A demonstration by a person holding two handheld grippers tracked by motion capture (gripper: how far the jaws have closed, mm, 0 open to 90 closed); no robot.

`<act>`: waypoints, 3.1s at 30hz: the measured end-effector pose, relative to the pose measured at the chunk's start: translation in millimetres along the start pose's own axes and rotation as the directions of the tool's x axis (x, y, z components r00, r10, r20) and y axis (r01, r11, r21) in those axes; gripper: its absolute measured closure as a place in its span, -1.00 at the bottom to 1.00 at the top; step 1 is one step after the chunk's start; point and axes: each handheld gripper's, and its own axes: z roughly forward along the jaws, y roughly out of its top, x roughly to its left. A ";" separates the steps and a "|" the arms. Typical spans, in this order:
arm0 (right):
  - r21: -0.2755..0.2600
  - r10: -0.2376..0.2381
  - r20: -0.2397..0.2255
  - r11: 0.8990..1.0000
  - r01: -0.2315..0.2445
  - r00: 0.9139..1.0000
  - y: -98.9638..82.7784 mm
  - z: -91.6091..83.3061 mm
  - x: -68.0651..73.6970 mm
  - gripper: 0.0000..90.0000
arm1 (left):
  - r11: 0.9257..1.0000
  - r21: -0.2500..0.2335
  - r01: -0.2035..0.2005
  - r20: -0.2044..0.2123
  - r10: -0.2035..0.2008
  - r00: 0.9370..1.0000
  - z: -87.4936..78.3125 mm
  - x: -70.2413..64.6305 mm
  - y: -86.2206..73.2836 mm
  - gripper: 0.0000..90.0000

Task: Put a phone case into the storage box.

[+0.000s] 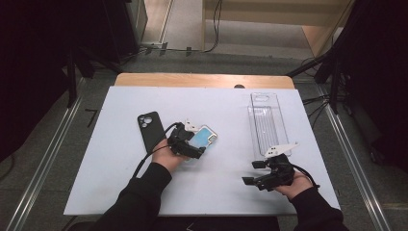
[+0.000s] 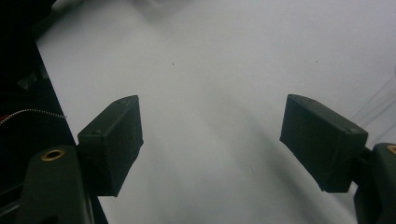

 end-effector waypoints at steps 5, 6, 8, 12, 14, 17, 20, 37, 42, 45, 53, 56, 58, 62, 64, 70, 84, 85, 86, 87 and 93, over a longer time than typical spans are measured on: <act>-0.002 -0.002 -0.002 1.000 0.002 1.000 0.1 0.0 0.5 -0.58 | 0.999 -0.024 0.028 0.038 -0.027 0.999 -13.5 2.1 4.1 -0.61; -0.004 -0.002 -0.002 1.000 0.002 1.000 0.2 -0.1 0.7 -0.58 | 0.999 -0.025 0.031 0.041 -0.030 0.999 -16.0 2.6 4.6 -0.61; -0.007 -0.008 -0.004 1.000 0.008 1.000 0.4 -0.1 0.9 -0.57 | 0.999 -0.032 0.035 0.049 -0.034 0.998 -19.7 3.2 5.1 -0.61; -0.008 -0.012 -0.004 1.000 0.012 1.000 1.8 0.1 2.2 -0.57 | 0.999 -0.031 0.037 0.074 -0.034 0.997 -27.0 3.2 6.1 -0.61; -0.014 -0.017 -0.005 1.000 0.017 1.000 3.1 0.2 4.1 -0.58 | 0.999 -0.035 0.037 0.086 -0.034 0.996 -32.1 3.1 6.7 -0.61; -0.023 -0.026 -0.005 0.999 0.026 1.000 5.1 0.1 7.2 -0.58 | 0.998 -0.046 0.042 0.100 -0.037 0.994 -40.0 1.8 7.1 -0.61; -0.029 -0.025 -0.007 0.999 0.025 1.000 6.8 0.7 9.5 -0.58 | 0.998 -0.048 0.037 0.110 -0.031 0.993 -46.7 -0.6 6.2 -0.61; -0.080 0.017 -0.035 0.997 -0.020 0.999 24.5 -1.1 29.5 -0.59 | 0.990 -0.076 0.118 0.136 -0.107 0.985 -56.4 -19.2 -17.6 -0.61; -0.102 0.073 -0.021 0.992 -0.074 0.997 32.6 -1.8 31.8 -0.59 | 0.981 -0.113 0.160 0.123 -0.146 0.982 -58.9 -23.8 -23.7 -0.61; -0.105 0.095 -0.021 0.990 -0.097 0.995 38.4 -0.6 33.7 -0.59 | 0.971 -0.151 0.184 0.112 -0.168 0.979 -59.9 -27.1 -28.6 -0.61; -0.107 0.106 -0.009 0.989 -0.106 0.994 57.1 6.8 38.1 -0.59 | 0.954 -0.230 0.193 0.076 -0.180 0.981 -59.0 -34.1 -33.8 -0.62; -0.115 0.120 0.000 0.986 -0.119 0.993 63.4 8.3 38.2 -0.59 | 0.948 -0.262 0.181 0.058 -0.172 0.983 -57.6 -35.4 -35.5 -0.61; -0.126 0.132 -0.001 0.983 -0.131 0.991 66.9 8.7 37.4 -0.59 | 0.944 -0.273 0.183 0.058 -0.174 0.983 -56.6 -35.5 -36.3 -0.62; -0.141 0.146 -0.009 0.979 -0.145 0.989 73.9 8.1 36.8 -0.59 | 0.933 -0.315 0.172 0.047 -0.165 0.985 -54.6 -36.7 -39.8 -0.62; -0.145 0.149 -0.017 0.978 -0.150 0.989 79.4 9.6 37.3 -0.59 | 0.932 -0.323 0.167 0.037 -0.164 0.986 -53.8 -38.0 -41.1 -0.62; -0.145 0.149 -0.018 0.978 -0.150 0.989 87.0 14.1 38.3 -0.59 | 0.920 -0.352 0.174 0.034 -0.173 0.984 -50.2 -41.9 -41.5 -0.62; -0.175 0.213 -0.053 0.960 -0.219 0.976 106.7 23.4 32.7 -0.55 | 0.871 -0.469 0.147 0.003 -0.164 0.986 -45.6 -53.7 -39.2 -0.62; -0.172 0.219 -0.057 0.959 -0.226 0.974 107.8 24.3 31.5 -0.55 | 0.871 -0.467 0.150 0.005 -0.167 0.986 -45.3 -53.0 -39.4 -0.62; -0.172 0.225 -0.063 0.957 -0.232 0.972 109.0 25.3 30.3 -0.54 | 0.871 -0.468 0.152 0.001 -0.172 0.985 -45.1 -52.9 -39.8 -0.62; -0.174 0.227 -0.071 0.956 -0.236 0.971 110.0 26.3 29.4 -0.53 | 0.868 -0.472 0.155 0.003 -0.174 0.985 -44.8 -52.6 -40.3 -0.62; -0.165 0.259 -0.090 0.948 -0.271 0.962 116.4 35.1 26.7 -0.46 | 0.862 -0.482 0.157 -0.007 -0.183 0.983 -45.6 -49.9 -43.4 -0.62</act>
